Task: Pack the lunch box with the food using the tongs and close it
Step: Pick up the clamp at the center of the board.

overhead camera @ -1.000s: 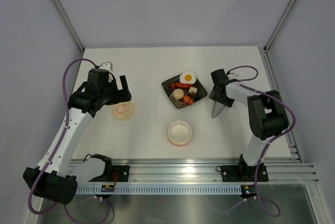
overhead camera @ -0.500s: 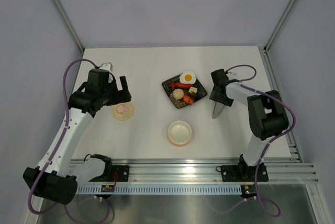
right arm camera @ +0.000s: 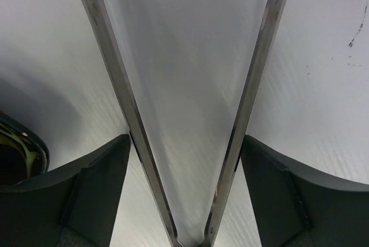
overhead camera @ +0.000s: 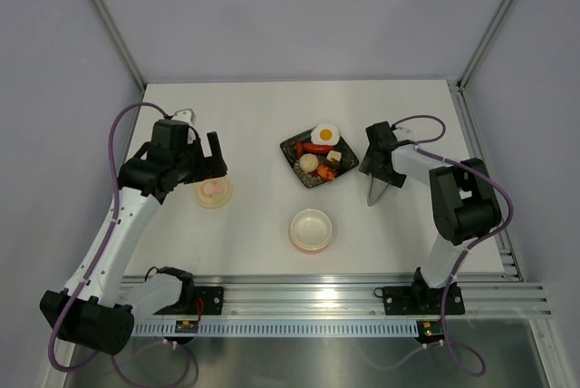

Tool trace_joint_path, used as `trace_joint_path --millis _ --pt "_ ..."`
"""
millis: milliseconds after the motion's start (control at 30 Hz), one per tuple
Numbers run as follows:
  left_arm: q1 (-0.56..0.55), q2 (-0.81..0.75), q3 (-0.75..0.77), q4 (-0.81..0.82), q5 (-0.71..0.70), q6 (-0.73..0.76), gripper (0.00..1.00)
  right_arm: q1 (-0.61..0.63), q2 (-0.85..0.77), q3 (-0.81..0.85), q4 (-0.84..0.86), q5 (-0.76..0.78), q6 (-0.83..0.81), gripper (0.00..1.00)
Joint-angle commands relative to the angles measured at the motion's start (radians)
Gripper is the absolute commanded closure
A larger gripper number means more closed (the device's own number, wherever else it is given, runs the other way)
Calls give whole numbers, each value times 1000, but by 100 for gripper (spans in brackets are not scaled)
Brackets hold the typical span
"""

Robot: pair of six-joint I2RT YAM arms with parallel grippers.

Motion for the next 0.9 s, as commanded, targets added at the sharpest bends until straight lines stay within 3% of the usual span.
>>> trace_joint_path --millis 0,200,400,600,867 --pt "-4 -27 25 12 -5 19 1 1 -19 -26 34 -4 41 18" --pt "-4 -39 29 0 -8 20 1 2 -54 -37 24 -9 18 53" --pt "-3 -46 28 -3 -5 20 1 1 -186 16 -87 -51 -109 71" --pt "-3 -55 20 -1 -8 20 1 -1 -275 118 -283 -172 -219 71" --pt "-3 -55 20 2 -8 20 1 2 -272 337 -513 -481 -299 69"
